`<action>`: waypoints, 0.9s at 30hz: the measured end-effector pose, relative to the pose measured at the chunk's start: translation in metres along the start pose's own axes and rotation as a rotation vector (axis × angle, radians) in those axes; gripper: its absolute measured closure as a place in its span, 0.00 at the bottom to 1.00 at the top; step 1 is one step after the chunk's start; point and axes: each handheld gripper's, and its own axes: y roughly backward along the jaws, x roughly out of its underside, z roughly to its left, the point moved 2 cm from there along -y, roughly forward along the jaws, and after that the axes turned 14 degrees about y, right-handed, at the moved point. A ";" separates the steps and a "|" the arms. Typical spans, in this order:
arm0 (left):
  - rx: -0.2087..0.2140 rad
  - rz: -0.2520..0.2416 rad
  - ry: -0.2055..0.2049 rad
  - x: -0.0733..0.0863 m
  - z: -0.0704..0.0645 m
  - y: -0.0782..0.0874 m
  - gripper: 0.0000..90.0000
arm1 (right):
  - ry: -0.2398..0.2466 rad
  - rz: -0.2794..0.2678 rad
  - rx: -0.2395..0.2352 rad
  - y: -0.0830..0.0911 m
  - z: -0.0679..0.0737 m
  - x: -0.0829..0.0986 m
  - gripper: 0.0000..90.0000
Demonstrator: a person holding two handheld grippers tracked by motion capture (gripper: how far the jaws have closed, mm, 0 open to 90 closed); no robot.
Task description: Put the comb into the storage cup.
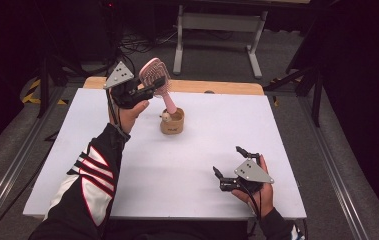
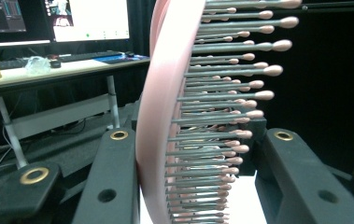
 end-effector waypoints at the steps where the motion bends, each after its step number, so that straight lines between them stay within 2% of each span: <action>1: 0.001 0.004 -0.001 0.000 0.000 -0.002 0.70 | 0.001 0.000 -0.001 0.000 0.000 0.000 0.06; 7: 0.017 0.024 0.005 0.003 -0.004 -0.016 0.70 | 0.001 0.001 -0.002 0.000 0.001 0.000 0.06; 9: 0.011 0.038 -0.003 0.005 -0.004 -0.019 0.70 | 0.003 0.002 -0.003 -0.001 0.001 0.000 0.06; 14: 0.003 0.061 0.010 0.011 -0.002 -0.028 0.70 | 0.004 0.004 -0.008 -0.001 0.001 0.000 0.06; 27: -0.018 0.096 0.041 0.025 0.009 -0.032 0.70 | 0.008 0.010 -0.018 -0.002 0.002 0.001 0.06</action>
